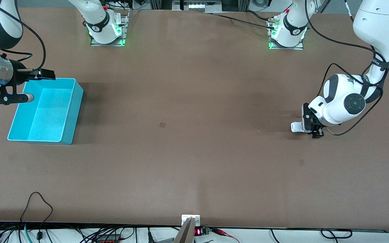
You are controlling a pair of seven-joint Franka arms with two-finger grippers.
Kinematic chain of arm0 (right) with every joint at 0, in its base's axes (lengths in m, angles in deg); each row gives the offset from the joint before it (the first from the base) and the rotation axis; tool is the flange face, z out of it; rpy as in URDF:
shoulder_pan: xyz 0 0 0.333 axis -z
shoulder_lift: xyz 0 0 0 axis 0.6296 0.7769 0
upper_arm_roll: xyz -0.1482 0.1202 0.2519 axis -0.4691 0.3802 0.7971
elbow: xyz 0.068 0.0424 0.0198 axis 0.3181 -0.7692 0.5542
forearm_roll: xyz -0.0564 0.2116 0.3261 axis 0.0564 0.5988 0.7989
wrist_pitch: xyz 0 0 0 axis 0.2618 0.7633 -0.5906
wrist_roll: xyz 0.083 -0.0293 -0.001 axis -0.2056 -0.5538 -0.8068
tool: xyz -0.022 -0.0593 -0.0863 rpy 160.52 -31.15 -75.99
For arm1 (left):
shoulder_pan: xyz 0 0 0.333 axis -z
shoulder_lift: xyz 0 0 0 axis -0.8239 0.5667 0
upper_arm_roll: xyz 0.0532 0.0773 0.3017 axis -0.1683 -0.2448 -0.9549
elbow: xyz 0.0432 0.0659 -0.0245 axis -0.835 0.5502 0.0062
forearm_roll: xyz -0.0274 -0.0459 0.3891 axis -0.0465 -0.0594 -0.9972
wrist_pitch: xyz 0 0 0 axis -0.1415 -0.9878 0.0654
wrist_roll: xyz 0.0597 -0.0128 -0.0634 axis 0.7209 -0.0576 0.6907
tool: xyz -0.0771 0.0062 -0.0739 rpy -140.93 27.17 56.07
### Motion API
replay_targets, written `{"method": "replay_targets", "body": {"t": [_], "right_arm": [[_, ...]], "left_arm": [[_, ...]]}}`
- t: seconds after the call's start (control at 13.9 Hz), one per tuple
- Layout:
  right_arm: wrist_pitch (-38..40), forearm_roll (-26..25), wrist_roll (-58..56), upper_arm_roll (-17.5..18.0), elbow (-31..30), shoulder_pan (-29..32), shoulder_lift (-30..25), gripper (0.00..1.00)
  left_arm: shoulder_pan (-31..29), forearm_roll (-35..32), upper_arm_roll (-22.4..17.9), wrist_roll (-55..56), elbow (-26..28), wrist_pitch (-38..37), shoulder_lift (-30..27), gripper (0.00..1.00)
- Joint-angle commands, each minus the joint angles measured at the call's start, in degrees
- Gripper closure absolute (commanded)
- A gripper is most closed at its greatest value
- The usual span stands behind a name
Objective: Wind and store white jeep toy
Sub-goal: 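Lower the left gripper over the white jeep and close on it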
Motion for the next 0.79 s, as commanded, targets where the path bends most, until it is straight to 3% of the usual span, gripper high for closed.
{"method": "replay_targets", "body": {"t": [0.0, 0.43, 0.72], "right_arm": [[1.1, 0.3, -0.8, 0.3, 1.1, 0.5, 0.3, 0.0], [1.1, 0.3, -0.8, 0.3, 1.1, 0.5, 0.4, 0.0], [1.1, 0.3, -0.8, 0.3, 1.1, 0.5, 0.4, 0.0]], "left_arm": [[-0.8, -1.2, 0.9, -1.0, 0.6, 0.5, -0.5, 0.09], [-1.6, -1.2, 0.9, -2.8, 0.5, 0.6, -0.5, 0.1], [-1.7, -1.2, 1.0, -2.8, 0.6, 0.6, -0.5, 0.25]]}}
